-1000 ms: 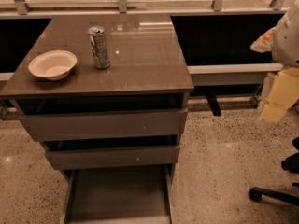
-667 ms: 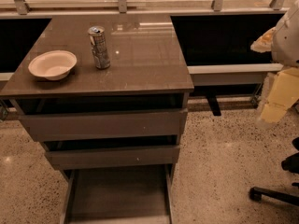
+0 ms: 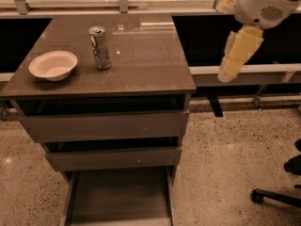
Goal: Place redbull can into bottom drawer
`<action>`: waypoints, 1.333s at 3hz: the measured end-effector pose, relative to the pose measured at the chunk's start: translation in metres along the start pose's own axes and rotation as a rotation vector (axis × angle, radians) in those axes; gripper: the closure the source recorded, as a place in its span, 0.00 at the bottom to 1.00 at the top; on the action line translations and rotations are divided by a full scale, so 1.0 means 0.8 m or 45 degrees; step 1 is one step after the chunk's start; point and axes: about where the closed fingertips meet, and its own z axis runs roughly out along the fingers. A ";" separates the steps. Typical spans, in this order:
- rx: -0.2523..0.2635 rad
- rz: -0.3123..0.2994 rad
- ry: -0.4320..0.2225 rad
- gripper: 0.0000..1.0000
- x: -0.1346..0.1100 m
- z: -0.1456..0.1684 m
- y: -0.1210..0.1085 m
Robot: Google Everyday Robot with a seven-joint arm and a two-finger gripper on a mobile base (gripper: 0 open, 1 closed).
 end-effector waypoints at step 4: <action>0.135 -0.022 -0.403 0.00 -0.080 0.036 -0.072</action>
Offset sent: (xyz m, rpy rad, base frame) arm 0.0083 0.0023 0.0186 0.0183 -0.0416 0.0021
